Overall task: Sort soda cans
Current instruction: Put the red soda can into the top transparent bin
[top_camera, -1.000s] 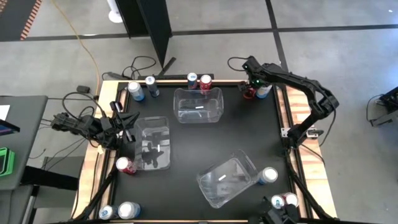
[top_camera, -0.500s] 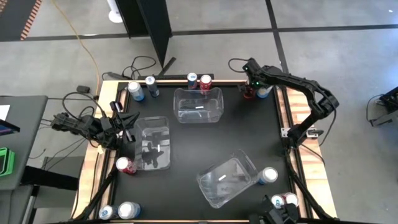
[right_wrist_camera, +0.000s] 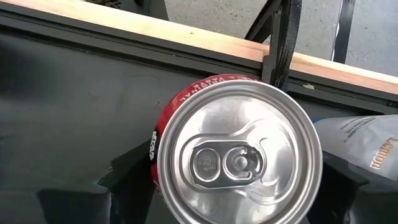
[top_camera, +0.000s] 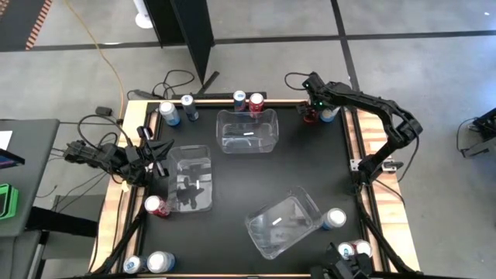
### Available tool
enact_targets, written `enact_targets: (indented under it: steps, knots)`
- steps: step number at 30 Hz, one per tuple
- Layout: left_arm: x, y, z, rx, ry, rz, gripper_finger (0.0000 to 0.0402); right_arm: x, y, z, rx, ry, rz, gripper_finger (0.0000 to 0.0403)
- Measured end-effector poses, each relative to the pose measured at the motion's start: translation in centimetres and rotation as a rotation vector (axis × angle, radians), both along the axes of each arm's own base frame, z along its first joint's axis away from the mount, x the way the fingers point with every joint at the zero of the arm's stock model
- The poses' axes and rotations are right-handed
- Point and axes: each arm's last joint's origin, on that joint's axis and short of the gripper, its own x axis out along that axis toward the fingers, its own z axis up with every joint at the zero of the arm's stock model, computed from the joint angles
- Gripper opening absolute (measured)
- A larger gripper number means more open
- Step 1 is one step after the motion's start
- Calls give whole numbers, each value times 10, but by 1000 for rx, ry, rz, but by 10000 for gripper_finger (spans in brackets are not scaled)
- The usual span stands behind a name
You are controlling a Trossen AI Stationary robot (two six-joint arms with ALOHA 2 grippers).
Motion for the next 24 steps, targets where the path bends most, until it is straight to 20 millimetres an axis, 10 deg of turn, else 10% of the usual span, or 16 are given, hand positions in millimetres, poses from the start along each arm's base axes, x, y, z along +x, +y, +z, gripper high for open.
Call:
enact_targets:
  steps: [24]
  knots:
    - [0, 0, 0, 0, 0, 0, 0, 25, 24, 0, 8, 36, 136, 324]
